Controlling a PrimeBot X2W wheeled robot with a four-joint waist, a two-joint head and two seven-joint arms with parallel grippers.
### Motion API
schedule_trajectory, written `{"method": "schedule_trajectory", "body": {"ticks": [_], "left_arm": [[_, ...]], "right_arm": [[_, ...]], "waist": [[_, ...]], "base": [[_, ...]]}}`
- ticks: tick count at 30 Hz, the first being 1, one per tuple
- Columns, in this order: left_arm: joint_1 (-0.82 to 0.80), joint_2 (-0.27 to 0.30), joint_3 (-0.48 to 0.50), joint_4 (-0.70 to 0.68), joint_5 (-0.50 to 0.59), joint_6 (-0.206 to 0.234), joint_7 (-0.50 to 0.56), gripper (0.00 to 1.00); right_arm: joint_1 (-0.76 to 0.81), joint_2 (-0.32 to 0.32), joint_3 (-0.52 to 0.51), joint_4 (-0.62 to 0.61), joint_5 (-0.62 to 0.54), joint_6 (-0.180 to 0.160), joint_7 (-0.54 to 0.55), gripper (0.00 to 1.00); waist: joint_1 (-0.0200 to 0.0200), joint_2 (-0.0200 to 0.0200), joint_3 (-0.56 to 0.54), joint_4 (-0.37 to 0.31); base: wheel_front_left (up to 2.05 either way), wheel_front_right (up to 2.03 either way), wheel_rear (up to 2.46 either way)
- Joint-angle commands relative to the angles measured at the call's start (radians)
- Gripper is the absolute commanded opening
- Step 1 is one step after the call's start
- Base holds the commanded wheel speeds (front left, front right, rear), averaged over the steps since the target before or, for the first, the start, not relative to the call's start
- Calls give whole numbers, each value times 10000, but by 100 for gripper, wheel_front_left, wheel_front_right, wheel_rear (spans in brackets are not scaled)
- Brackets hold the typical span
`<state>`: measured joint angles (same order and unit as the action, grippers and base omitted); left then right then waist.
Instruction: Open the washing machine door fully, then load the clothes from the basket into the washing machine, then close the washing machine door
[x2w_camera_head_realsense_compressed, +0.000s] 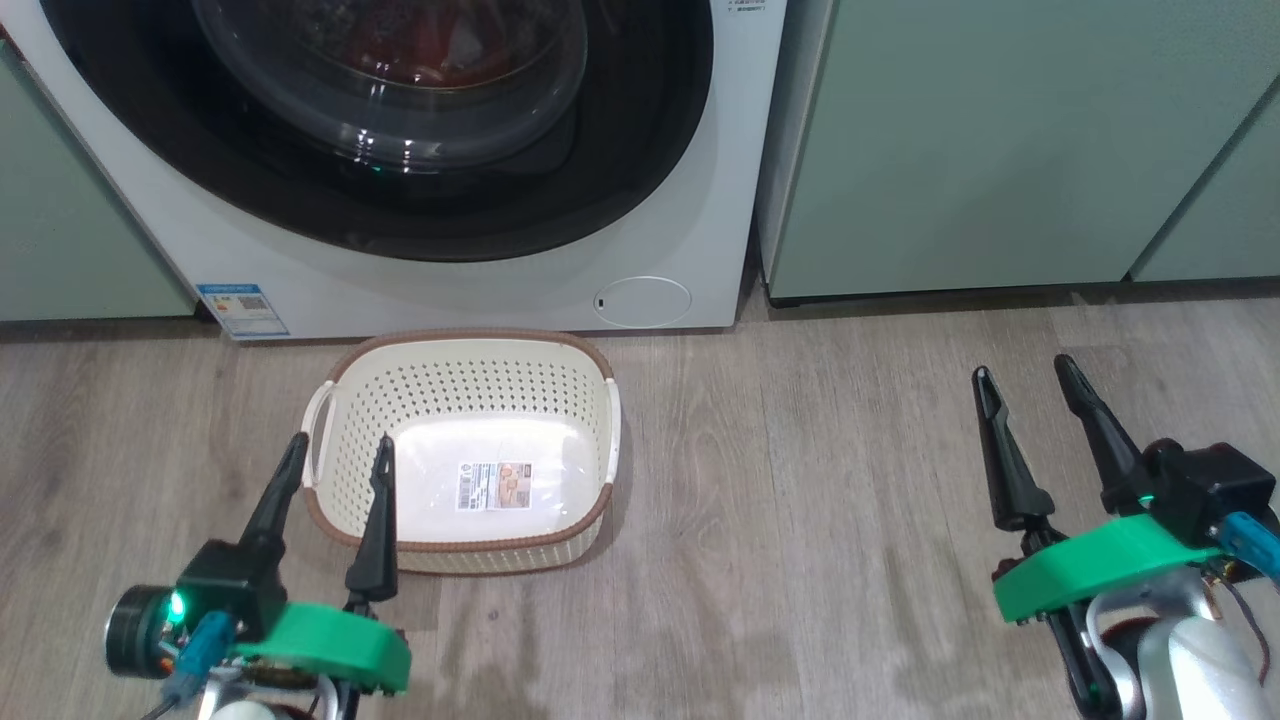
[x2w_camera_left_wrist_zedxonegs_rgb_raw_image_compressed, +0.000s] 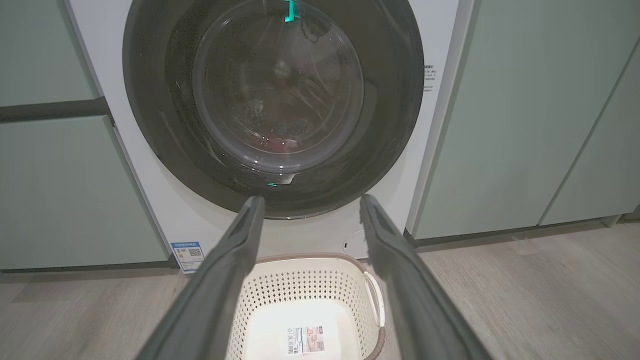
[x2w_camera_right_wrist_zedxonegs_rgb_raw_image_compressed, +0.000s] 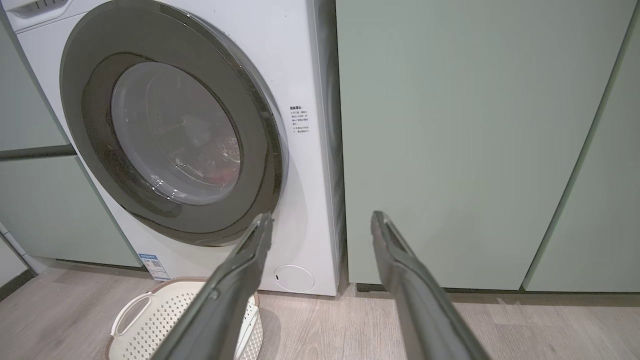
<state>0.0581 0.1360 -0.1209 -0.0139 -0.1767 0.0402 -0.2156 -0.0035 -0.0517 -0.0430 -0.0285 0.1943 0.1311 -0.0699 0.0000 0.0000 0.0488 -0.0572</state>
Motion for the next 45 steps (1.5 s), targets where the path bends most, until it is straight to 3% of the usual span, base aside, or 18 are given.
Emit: {"method": "schedule_trajectory", "body": {"ticks": [1,12,13,45], "left_arm": [[-461,185,395,-310,-78,88,-50,100],[-559,215,432,-273,-161,207,-84,100],[9,-17,2,199,-88,153,-10,0],[-357,-122,378,948,-3779,-309,675,0]], "right_arm": [[-162,14,181,-409,-45,-4,16,100],[-145,14,190,-475,-2,-4,48,100],[15,2,17,127,11,0,38,0],[-205,-166,81,893,3732,-1,294,0]], "waist": [[0,0,-5,2],[0,0,14,-31],[0,0,10,-32],[0,0,-106,118]], "base": [[0,0,0],[0,0,0],[0,0,0],[0,0,0]]}}
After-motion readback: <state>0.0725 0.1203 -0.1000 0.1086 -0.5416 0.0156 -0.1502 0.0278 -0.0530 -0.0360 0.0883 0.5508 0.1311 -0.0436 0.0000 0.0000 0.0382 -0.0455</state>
